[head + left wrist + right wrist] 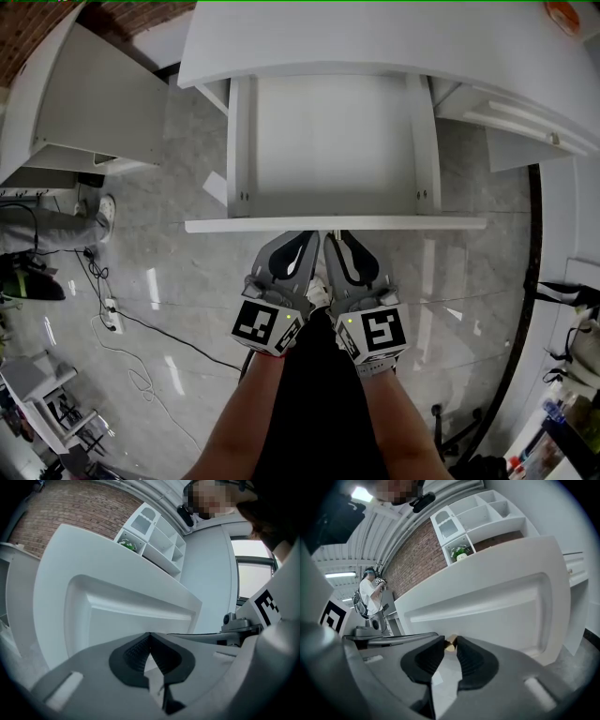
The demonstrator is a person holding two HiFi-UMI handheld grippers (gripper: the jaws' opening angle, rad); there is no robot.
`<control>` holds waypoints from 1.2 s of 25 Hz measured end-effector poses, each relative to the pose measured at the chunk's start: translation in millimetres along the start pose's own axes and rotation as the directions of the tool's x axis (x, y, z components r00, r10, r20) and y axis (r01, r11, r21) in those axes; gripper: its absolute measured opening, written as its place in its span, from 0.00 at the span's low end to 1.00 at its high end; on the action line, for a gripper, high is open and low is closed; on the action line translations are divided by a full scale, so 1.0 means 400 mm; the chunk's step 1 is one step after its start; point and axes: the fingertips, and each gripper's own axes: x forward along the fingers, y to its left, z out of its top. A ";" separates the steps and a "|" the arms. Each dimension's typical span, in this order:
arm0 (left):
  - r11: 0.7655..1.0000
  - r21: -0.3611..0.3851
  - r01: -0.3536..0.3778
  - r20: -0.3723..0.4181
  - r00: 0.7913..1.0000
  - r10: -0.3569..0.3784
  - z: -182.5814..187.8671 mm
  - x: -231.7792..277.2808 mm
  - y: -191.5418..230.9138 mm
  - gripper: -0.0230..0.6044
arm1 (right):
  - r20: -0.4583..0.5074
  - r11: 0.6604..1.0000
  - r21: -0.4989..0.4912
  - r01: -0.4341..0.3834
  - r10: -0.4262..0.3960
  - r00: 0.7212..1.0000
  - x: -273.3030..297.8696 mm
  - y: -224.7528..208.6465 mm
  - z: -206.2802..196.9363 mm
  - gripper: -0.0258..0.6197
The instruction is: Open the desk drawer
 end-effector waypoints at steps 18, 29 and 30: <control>1.000 -0.012 -0.011 -0.003 1.000 0.011 -0.033 -0.065 -0.050 0.04 | -0.017 1.000 0.006 -0.025 0.025 1.000 -0.075 0.034 -0.041 0.16; 1.000 -0.029 -0.004 0.002 1.000 0.004 -0.055 -0.068 -0.055 0.04 | -0.009 1.000 0.011 -0.013 0.013 1.000 -0.086 0.038 -0.048 0.17; 1.000 -0.027 -0.001 -0.005 1.000 0.001 -0.063 -0.067 -0.056 0.04 | -0.012 1.000 0.015 -0.011 0.011 1.000 -0.090 0.038 -0.053 0.17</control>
